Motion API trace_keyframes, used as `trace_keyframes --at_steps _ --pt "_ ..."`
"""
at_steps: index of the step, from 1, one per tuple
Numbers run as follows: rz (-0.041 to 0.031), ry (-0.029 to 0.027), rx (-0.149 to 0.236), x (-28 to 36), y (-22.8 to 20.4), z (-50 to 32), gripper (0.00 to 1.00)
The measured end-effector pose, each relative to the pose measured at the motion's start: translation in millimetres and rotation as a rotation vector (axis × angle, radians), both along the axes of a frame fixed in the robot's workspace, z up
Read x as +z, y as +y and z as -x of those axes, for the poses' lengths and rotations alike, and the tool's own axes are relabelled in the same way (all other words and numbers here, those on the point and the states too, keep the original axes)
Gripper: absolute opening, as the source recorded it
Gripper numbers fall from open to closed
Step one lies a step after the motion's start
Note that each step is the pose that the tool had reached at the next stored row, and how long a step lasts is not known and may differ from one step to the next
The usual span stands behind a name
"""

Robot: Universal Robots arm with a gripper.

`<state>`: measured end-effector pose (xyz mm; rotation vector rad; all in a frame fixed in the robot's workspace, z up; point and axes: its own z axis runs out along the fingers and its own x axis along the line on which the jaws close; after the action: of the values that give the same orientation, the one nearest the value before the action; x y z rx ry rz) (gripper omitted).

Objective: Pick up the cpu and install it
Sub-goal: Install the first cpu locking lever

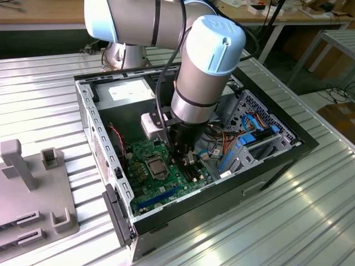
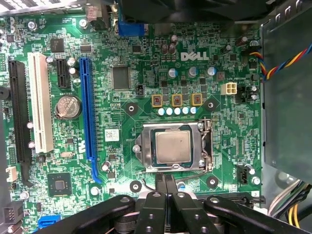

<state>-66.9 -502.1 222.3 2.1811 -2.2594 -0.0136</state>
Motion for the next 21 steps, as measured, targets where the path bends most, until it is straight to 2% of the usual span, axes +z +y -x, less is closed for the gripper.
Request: trace_keyframes --at_steps 8,21 --pt "-0.0002 -0.0016 0.003 -1.3 -4.4 0.0 0.12" --pt "-0.0003 -0.0021 0.007 -9.5 -5.6 0.0 0.12"
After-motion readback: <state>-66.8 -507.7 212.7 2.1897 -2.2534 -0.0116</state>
